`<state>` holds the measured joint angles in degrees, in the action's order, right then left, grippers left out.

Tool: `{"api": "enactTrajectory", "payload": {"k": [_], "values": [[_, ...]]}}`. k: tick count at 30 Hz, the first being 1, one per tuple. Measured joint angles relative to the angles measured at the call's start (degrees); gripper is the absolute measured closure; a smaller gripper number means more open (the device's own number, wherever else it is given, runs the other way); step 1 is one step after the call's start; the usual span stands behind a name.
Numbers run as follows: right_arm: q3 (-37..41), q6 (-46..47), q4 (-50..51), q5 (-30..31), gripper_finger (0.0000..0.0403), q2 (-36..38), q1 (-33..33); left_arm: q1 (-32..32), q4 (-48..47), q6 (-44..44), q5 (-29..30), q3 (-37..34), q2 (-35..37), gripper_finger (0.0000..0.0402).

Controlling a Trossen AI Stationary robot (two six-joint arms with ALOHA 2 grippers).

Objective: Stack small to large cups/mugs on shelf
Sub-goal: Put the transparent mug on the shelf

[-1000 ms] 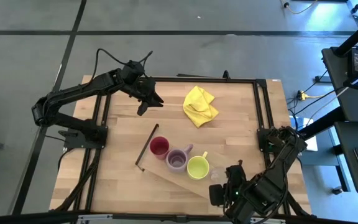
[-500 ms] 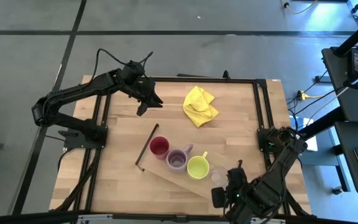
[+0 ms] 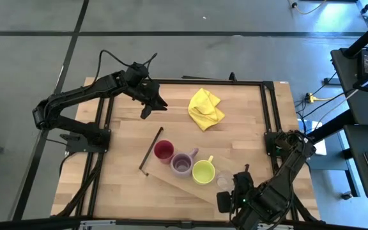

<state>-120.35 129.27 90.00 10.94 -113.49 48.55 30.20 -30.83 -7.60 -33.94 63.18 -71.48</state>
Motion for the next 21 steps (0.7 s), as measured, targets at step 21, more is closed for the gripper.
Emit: {"api": "enactTrajectory", "payload": {"k": [21], "values": [[0.02,-0.7,-0.07,1.09,0.0399,0.37,-2.15,0.0,0.24,1.06,-0.01,0.0,0.0,0.0308]]}}
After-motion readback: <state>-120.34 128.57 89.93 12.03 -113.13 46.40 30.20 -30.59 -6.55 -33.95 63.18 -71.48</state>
